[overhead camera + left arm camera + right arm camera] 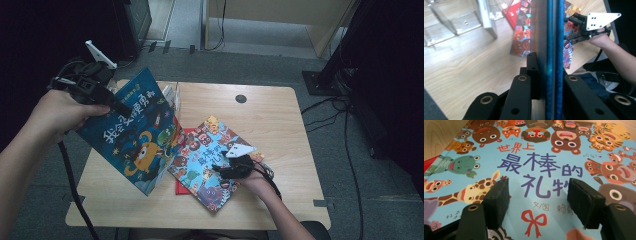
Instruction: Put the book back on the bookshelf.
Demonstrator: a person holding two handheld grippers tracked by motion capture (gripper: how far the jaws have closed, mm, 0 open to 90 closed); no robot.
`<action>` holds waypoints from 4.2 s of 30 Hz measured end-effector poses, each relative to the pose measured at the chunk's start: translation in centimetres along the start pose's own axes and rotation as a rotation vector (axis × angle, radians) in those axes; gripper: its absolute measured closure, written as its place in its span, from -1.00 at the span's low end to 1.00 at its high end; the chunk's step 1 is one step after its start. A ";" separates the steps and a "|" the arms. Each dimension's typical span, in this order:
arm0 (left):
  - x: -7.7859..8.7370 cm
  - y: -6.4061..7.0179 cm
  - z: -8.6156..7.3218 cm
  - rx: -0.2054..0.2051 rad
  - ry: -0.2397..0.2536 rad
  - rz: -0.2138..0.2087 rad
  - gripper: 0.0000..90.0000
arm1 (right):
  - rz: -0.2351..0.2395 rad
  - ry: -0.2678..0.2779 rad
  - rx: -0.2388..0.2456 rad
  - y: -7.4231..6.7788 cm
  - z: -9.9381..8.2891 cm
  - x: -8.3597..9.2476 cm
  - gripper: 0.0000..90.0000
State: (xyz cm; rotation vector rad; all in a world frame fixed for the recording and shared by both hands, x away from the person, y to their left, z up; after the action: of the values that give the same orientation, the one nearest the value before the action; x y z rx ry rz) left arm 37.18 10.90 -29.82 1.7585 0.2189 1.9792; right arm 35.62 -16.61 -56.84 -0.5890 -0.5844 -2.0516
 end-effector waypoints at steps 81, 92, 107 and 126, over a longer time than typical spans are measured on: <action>4.7 -15.9 -0.1 0.373 0.156 0.069 0.85 | -0.008 0.015 -0.005 0.4 0.2 -0.4 -0.27; 5.9 -16.3 1.3 0.372 0.169 0.111 0.85 | -0.014 0.014 -0.008 0.4 0.2 -0.5 -0.27; 4.1 -18.7 4.9 0.419 0.205 0.044 0.85 | -0.027 0.008 -0.023 0.2 0.2 -0.4 -0.26; 2.2 -18.8 9.2 0.416 0.227 0.028 0.83 | -0.044 0.015 -0.030 -0.2 -0.5 0.6 -0.22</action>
State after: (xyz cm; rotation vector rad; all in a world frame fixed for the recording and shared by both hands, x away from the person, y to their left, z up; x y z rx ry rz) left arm 50.53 26.53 -34.40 1.7744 0.7310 2.2765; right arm 35.06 -17.20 -56.91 -0.5820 -0.5637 -2.1076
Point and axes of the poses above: each handheld gripper's, and its own axes: x roughly backward along the jaws, z roughly out of its top, y roughly to its right, the point moved 10 cm from there along -x, roughly forward along the jaws, and after that the axes turned 15 degrees about x, right-handed, at the moved point
